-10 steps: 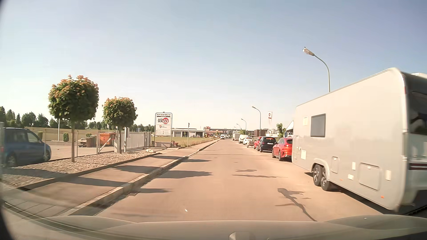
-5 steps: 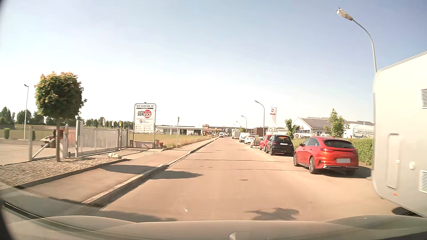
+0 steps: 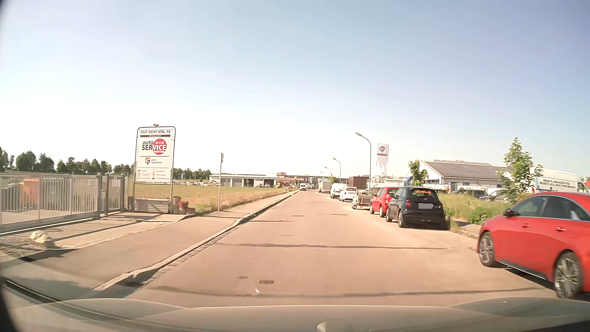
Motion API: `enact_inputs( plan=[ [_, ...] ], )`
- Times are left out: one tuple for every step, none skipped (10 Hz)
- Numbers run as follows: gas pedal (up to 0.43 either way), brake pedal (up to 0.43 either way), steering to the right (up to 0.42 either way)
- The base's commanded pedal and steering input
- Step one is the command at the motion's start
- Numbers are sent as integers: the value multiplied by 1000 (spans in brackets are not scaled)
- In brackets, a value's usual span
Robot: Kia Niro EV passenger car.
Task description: Follow the waypoints while adhering to traffic rules and regulations
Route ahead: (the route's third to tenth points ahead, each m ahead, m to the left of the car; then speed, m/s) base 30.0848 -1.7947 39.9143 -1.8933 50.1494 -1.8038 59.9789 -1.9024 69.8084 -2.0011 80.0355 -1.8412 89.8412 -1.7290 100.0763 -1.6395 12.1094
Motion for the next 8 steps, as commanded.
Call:
enact_inputs(
  plan=[
    [0, 0, 7],
    [0, 0, 6],
    [0, 0, 6],
    [0, 0, 5],
    [0, 0, 2],
    [0, 0, 0],
    [0, 0, 0],
    [0, 0, 0]
  ],
)
